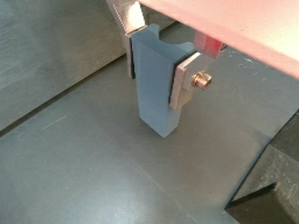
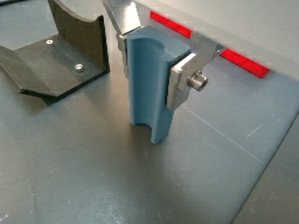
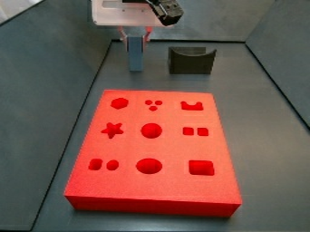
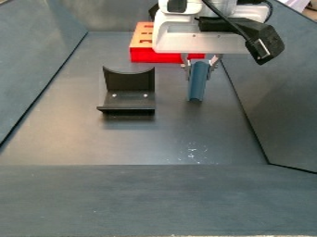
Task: Pick up the arch object. Move up. Place the arch object on the fixture. Regrasp the arch object. Rotate the arch object. Move to above the board. Insert the arch object.
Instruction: Rotate the arch object.
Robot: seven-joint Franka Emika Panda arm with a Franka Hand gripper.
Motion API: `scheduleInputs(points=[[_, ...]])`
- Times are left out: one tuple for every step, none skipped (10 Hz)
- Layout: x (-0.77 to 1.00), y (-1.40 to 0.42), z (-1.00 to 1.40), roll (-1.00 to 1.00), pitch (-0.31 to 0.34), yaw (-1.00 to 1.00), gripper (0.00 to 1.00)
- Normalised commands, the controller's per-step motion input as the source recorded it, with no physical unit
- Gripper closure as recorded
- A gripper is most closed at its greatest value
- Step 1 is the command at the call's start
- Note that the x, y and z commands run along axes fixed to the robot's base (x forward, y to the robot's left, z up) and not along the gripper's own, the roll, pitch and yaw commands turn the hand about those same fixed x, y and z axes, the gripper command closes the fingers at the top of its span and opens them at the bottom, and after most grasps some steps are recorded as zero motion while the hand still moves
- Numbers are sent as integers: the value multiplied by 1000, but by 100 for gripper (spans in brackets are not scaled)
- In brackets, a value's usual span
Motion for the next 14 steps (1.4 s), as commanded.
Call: scheduleInputs(points=[[0,-7,-20,211,-17,27,100],[0,-7,-20,211,-17,27,100],[0,-7,-20,211,-17,27,100],[0,-7,-20,211,-17,27,100],[0,-7,-20,211,-17,27,100],[0,-7,-20,211,-17,27,100],[0,-7,-20,211,-17,27,100],[0,-7,-20,211,-17,27,100],[0,-7,-20,211,-17,27,100],[0,-7,-20,211,-17,27,100],[0,-7,-20,211,-17,27,100],[0,-7,-20,211,-17,27,100],[0,-7,-20,211,-17,27,100],[0,-7,-20,211,-17,27,100]])
